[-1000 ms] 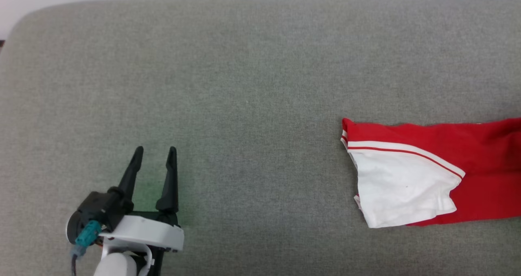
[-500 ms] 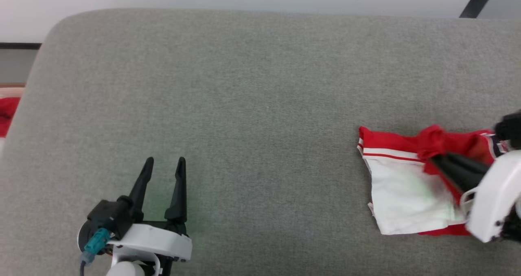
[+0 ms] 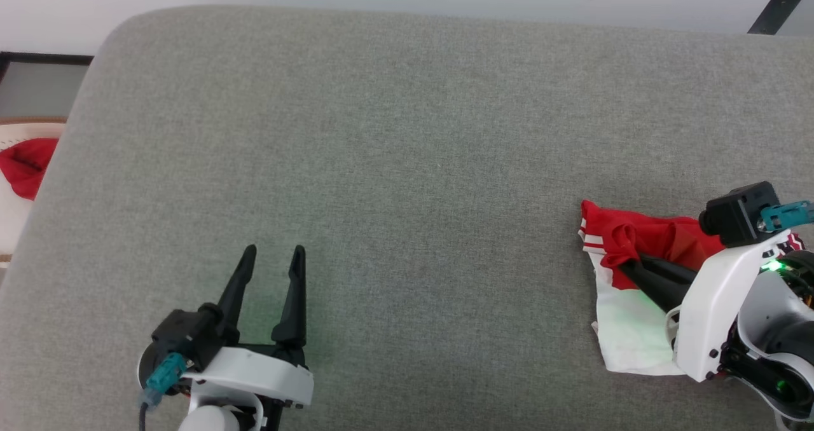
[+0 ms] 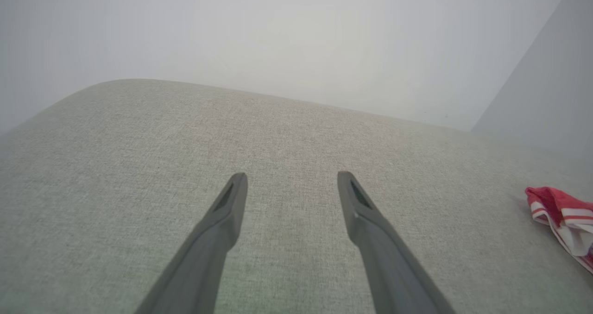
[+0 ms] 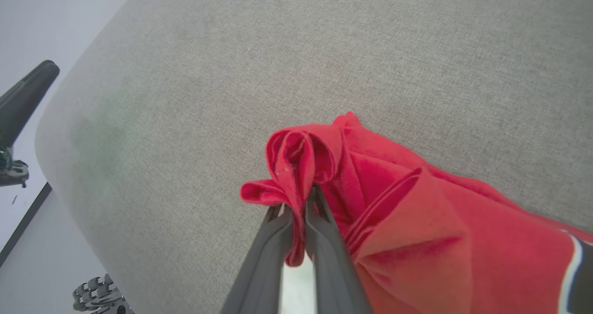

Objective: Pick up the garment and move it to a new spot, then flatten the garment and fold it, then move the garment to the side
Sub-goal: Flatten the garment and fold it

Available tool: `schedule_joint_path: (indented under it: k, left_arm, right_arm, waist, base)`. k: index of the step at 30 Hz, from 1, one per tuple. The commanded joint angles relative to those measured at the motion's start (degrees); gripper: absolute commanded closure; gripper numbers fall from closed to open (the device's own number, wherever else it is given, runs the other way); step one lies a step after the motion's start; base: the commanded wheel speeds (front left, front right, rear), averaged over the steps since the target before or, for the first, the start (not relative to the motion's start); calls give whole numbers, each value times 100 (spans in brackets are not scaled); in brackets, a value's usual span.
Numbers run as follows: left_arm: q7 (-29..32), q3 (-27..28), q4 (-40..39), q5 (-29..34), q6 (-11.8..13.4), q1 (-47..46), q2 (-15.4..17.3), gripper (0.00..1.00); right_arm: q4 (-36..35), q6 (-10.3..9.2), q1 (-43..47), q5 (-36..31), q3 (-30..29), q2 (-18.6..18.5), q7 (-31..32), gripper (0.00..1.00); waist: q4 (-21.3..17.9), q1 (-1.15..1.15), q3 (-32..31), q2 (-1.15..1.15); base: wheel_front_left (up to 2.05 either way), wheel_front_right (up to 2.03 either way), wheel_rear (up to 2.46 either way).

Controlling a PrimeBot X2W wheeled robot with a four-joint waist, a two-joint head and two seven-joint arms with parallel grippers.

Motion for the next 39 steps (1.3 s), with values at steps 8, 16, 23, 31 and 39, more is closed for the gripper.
schedule_joint_path:
  k: [8, 16, 23, 31, 39]
  left_arm:
    - [-3, 52, 144, -58, -12, 46, 4, 0]
    - [-3, 44, 247, -136, -12, 75, 125, 0]
    - [-3, -56, 381, -198, -12, 71, 265, 0]
    - [-3, -110, 526, -247, -12, 126, 336, 0]
    - [-3, -9, 598, -207, -12, 238, 404, 0]
  right_arm:
    - [268, -9, -153, 178, 243, -74, -524, 0]
    - [553, -9, -206, 338, 199, -378, -1359, 0]
    - [1174, -8, -30, 276, -178, -664, -2497, 0]
    - [1844, -9, 195, 15, -391, -725, -3478, 0]
    - [2208, -9, 401, -83, -549, -516, -4403, 0]
  waist:
    - [-120, 0, -193, 0]
    - [-343, 0, -448, 0]
    - [-529, 0, -628, 0]
    - [-674, 0, -735, 0]
    - [-809, 0, -960, 0]
  base:
    - [0, 0, 0]
    - [0, 0, 0]
    - [0, 0, 0]
    - [0, 0, 0]
    - [0, 0, 0]
